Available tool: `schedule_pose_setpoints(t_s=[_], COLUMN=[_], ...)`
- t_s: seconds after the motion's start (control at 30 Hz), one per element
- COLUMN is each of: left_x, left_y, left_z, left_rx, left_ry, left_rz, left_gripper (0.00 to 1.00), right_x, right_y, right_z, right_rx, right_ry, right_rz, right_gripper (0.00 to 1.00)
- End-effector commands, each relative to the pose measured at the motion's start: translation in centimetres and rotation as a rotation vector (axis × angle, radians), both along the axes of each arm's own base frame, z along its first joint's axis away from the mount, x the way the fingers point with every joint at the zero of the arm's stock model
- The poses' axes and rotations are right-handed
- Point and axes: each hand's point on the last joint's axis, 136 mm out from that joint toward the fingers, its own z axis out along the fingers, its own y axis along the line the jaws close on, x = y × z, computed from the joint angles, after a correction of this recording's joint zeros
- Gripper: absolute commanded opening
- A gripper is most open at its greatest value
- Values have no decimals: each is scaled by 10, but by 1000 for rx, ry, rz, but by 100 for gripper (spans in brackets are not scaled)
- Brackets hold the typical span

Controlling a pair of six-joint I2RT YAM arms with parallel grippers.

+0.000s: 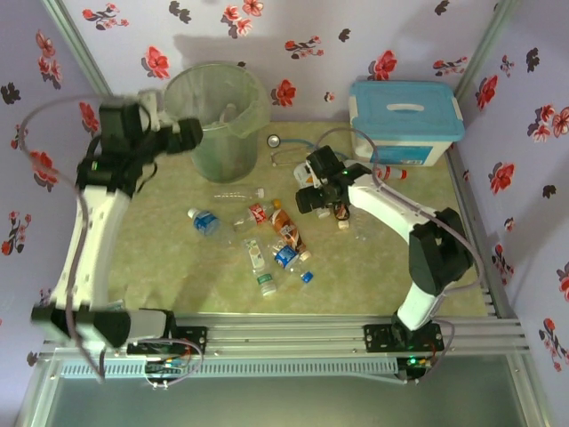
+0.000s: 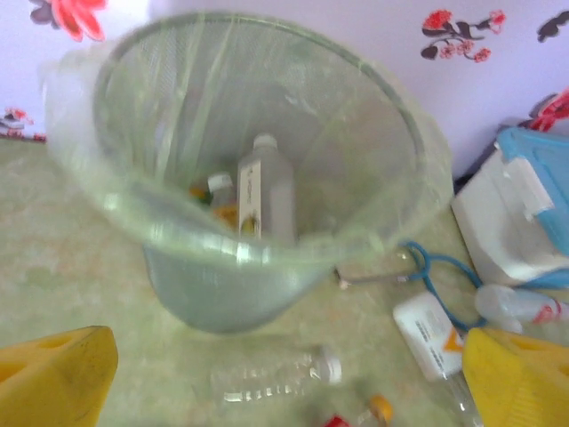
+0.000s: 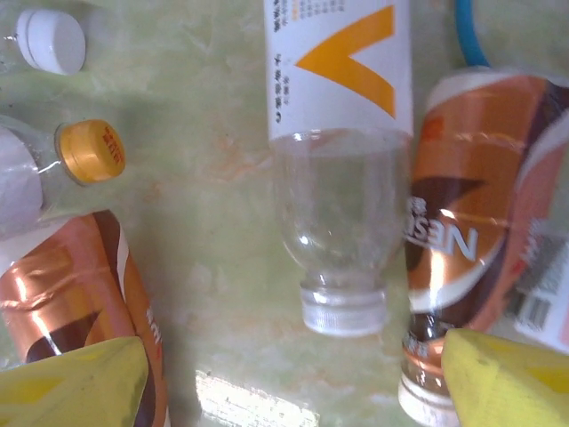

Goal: Put the plastic bottles in the bin

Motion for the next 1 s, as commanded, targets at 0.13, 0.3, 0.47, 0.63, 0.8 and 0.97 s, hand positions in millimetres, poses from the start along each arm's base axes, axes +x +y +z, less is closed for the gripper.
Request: schedule_pose_setpoints(t_s=[0.13,0.3,0.47,0.63,0.8,0.97], left_x=[-64,-90,-96,-88,-87,-87], left_y=[-16,-30,-31,-33,-35,-34], left_z=[-70,-111,-137,-138,-139,-133], left_rx=[-283,-454,-568,-547,-565,-562], left_ry=[75,125,136,145,142,132], left_rz=[-4,-22,12,5,4,8], left_gripper=[100,100,100,100,100,100], right_x=[22,34,40,46,47,46], right_y=[5,2,-1,1,2,-1], right_z=[-29,-49,-64,-77,-83,-85], right_rx=[-118,-172,-199,-200,-178,-177], right_ry=[53,73,91,106,108,103], right_rz=[48,42,34,32,3,-9], right_gripper=[83,82,84,83,74,66])
